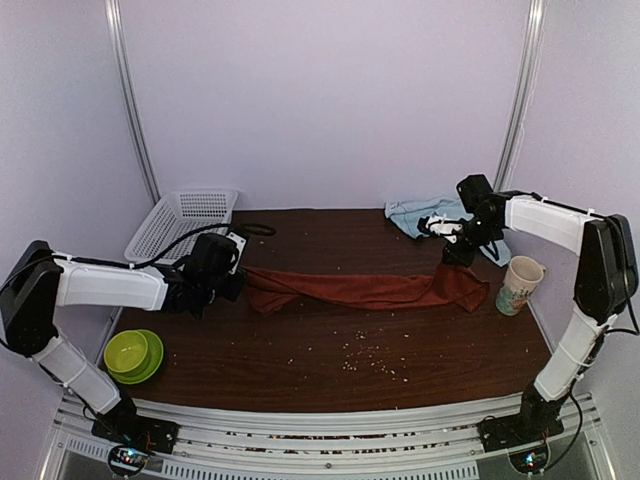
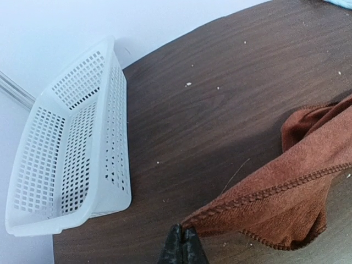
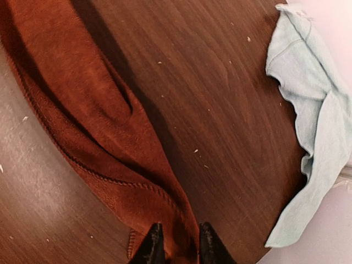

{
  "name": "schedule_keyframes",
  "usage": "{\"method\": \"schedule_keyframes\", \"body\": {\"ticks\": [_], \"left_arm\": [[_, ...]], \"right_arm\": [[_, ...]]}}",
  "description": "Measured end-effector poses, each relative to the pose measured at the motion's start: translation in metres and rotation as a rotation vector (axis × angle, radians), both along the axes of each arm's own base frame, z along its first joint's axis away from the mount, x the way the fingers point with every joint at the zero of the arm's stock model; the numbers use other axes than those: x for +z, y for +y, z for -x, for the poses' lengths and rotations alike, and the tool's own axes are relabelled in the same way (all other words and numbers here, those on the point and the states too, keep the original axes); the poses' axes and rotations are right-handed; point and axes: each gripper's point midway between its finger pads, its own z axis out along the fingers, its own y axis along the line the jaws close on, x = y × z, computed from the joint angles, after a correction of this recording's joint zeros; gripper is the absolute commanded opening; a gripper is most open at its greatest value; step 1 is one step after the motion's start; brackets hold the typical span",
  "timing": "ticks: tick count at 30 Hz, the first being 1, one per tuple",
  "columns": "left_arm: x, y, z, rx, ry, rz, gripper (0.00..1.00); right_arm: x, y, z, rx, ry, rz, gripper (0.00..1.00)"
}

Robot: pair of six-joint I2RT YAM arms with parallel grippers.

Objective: Roll the towels
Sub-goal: Flatten out the towel at the center of the board.

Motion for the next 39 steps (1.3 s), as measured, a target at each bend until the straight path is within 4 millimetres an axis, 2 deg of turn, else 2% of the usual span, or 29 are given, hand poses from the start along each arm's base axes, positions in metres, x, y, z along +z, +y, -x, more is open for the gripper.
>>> {"method": "schedule_keyframes", "body": {"ticks": [5, 8, 13, 18, 20, 22, 29, 31, 33, 39], "left_arm": [[-0.023, 0.003, 0.003, 0.012, 0.046, -0.024, 0.00], [-0.028, 0.005, 0.006, 0.014, 0.057, -0.026, 0.00], [-0.030, 0.005, 0.006, 0.014, 0.060, -0.020, 0.00], [-0.032, 0.004, 0.008, 0.010, 0.066, -0.016, 0.00], [-0.033, 0.004, 0.008, 0.007, 0.068, -0.015, 0.00], [-0.034, 0.004, 0.009, 0.005, 0.070, -0.014, 0.00], [-0.033, 0.001, 0.008, -0.001, 0.062, 0.003, 0.00], [-0.033, 0.001, 0.008, 0.000, 0.061, 0.003, 0.00], [-0.033, 0.001, 0.008, -0.001, 0.061, 0.003, 0.00], [-0.038, -0.001, 0.009, -0.005, 0.069, -0.009, 0.00]], "right_arm": [[0.004, -0.008, -0.020, -0.124, -0.086, 0.044, 0.43], [0.006, -0.017, -0.026, -0.180, -0.119, 0.069, 0.44], [0.002, -0.023, -0.027, -0.209, -0.132, 0.097, 0.43], [-0.022, -0.026, -0.014, -0.185, -0.124, 0.184, 0.43], [-0.026, -0.024, -0.014, -0.180, -0.120, 0.207, 0.43], [-0.024, -0.022, -0.022, -0.182, -0.120, 0.222, 0.43], [-0.018, -0.007, -0.094, -0.239, -0.082, 0.196, 0.45], [-0.024, -0.008, -0.103, -0.261, -0.046, 0.182, 0.46], [-0.032, -0.009, -0.104, -0.281, -0.007, 0.174, 0.47], [-0.062, -0.023, -0.088, -0.346, 0.126, 0.170, 0.46]]}}
